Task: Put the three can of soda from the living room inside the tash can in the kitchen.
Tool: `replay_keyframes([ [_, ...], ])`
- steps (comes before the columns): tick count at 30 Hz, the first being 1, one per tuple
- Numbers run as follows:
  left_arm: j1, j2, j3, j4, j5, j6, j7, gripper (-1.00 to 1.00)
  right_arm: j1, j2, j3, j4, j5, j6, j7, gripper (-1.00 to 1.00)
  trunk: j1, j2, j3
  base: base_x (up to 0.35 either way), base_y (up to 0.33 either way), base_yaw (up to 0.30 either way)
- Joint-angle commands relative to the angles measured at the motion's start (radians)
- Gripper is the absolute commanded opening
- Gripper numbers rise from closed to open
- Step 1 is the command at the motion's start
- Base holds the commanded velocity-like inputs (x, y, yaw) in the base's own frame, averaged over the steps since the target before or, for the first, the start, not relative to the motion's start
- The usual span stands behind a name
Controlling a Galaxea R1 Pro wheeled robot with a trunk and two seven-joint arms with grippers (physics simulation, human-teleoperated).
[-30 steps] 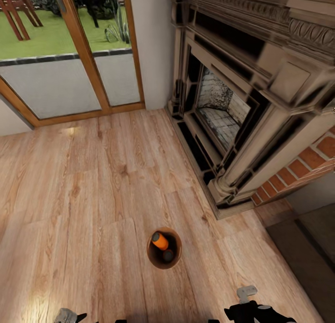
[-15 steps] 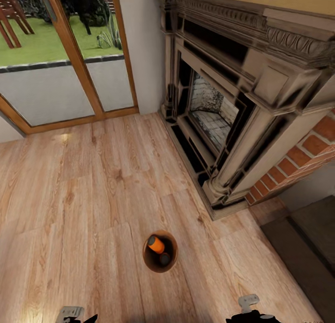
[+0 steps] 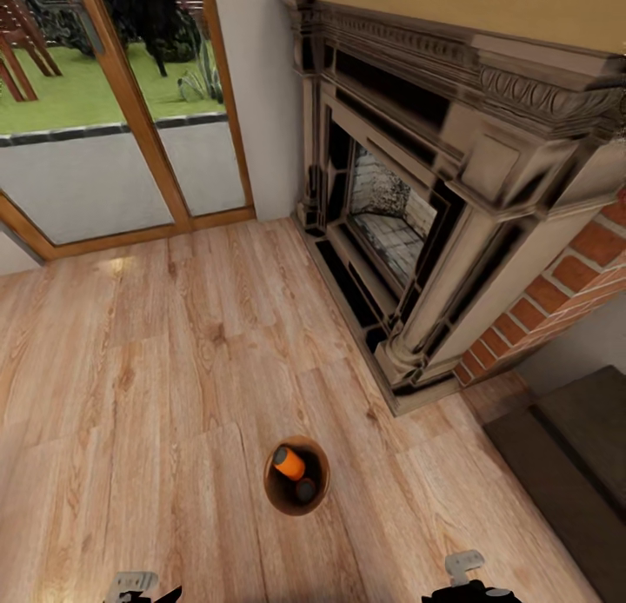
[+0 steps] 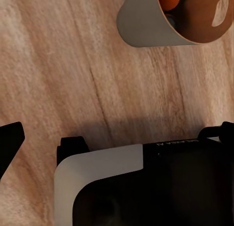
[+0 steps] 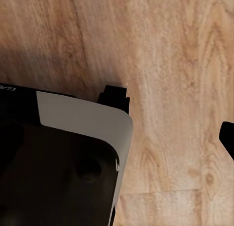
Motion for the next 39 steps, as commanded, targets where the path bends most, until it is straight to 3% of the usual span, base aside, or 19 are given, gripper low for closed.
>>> replay_keyframes([
  [1,0.000,0.000,0.000,0.000,0.000,0.000,0.000,1.00,0.000,0.000,0.000,0.000,0.000,0.000,0.000,1.00,0.000,0.000,0.002,0.000,0.000,-0.006],
  [39,0.000,0.000,0.000,0.000,0.000,0.001,0.007,1.00,0.005,0.001,0.001,0.000,-0.002,-0.001,0.001,1.00,0.000,0.000,0.065,0.000,0.000,0.000],
])
